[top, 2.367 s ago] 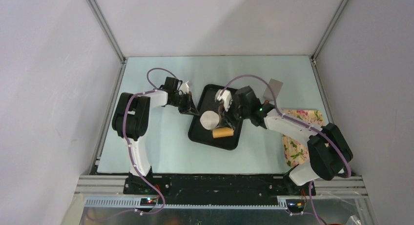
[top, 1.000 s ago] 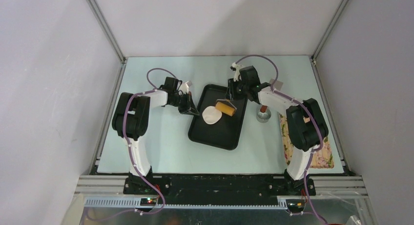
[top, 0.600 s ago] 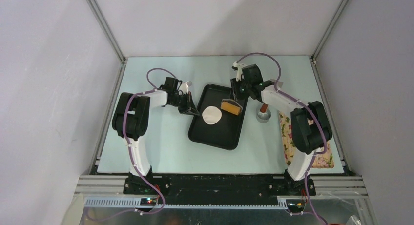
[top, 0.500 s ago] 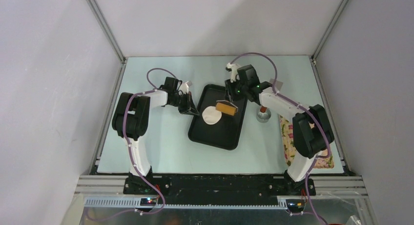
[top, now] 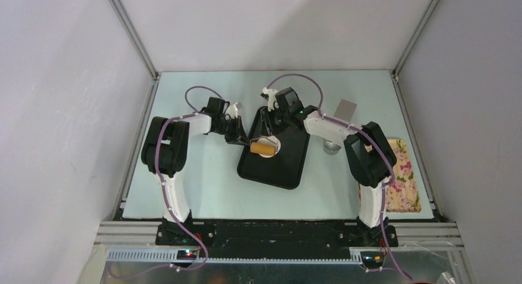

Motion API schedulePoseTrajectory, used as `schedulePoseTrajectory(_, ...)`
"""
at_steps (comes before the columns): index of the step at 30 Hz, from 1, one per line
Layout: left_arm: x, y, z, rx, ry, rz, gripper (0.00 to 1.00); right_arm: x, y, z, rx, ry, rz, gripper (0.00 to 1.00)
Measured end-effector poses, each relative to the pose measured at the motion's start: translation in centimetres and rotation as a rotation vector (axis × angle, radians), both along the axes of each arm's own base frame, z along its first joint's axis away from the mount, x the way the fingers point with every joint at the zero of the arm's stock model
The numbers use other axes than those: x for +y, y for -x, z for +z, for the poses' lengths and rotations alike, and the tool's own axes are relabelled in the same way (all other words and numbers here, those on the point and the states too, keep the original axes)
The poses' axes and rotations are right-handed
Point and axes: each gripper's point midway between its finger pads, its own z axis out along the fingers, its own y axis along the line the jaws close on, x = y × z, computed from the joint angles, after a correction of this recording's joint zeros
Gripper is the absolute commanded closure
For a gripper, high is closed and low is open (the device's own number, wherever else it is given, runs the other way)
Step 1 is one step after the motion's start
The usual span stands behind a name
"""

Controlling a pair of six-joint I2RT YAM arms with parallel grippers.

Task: Roll out the dumpling wrappers from the dough

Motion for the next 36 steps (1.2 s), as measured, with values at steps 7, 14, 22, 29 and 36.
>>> schedulePoseTrajectory(7, 0.0, 0.0, 0.0, 0.0, 0.0, 0.0, 1.0, -1.3, -2.6, -0.9, 0.053, -0.048, -0.103, 1.0)
schedulePoseTrajectory(14, 0.0, 0.0, 0.0, 0.0, 0.0, 0.0, 1.0, -2.6, -3.7, -1.1, 0.072, -0.053, -0.173, 1.0)
schedulePoseTrajectory(22, 0.0, 0.0, 0.0, 0.0, 0.001, 0.0, 1.0, -4.4, -5.4, -1.3, 0.076, -0.06, -0.253, 1.0)
schedulePoseTrajectory(29, 0.0, 0.0, 0.0, 0.001, 0.002, 0.0, 1.0, -6.4, -7.3, -1.2, 0.068, -0.078, -0.323, 1.0)
schedulePoseTrajectory(36, 0.0, 0.0, 0.0, 0.0, 0.002, 0.0, 1.0, -8.4, -9.8, -0.8, -0.021, -0.031, -0.401, 1.0)
